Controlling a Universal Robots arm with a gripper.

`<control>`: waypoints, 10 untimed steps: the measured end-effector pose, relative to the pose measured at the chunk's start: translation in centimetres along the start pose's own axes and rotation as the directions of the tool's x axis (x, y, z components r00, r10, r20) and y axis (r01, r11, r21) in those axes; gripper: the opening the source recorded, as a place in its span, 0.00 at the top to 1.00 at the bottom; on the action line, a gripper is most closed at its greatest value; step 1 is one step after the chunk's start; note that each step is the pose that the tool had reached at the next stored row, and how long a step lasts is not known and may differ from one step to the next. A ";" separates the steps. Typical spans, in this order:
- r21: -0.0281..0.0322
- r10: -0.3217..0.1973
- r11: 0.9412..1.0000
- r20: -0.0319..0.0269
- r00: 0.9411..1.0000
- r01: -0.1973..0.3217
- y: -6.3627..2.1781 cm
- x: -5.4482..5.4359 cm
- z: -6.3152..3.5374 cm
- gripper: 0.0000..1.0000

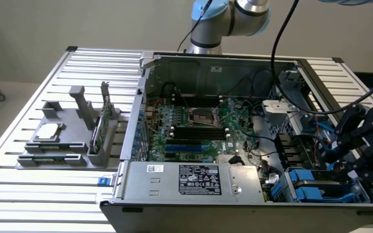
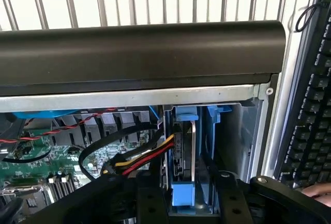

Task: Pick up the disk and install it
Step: 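Insert the second disk wire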

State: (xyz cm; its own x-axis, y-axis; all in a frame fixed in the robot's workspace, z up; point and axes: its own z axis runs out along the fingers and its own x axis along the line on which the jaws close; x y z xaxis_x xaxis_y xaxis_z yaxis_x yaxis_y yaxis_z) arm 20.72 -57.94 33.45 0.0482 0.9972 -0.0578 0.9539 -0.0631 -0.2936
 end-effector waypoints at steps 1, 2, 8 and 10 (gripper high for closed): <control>0.002 0.000 1.000 0.000 1.000 0.000 -0.05 0.0 -0.16 0.57; 0.003 0.000 1.000 0.000 1.000 0.000 -0.10 0.0 -0.33 0.57; 0.012 -0.001 1.000 0.001 1.000 0.000 -0.53 -0.1 -1.70 0.57; 0.016 -0.001 1.000 0.001 1.000 0.001 -0.67 -0.1 -2.17 0.57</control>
State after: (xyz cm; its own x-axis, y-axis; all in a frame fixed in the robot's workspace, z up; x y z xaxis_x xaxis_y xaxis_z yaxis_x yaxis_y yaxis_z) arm 20.72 -57.95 35.72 0.0473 0.9972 -0.0585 0.9492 -0.0631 -0.3084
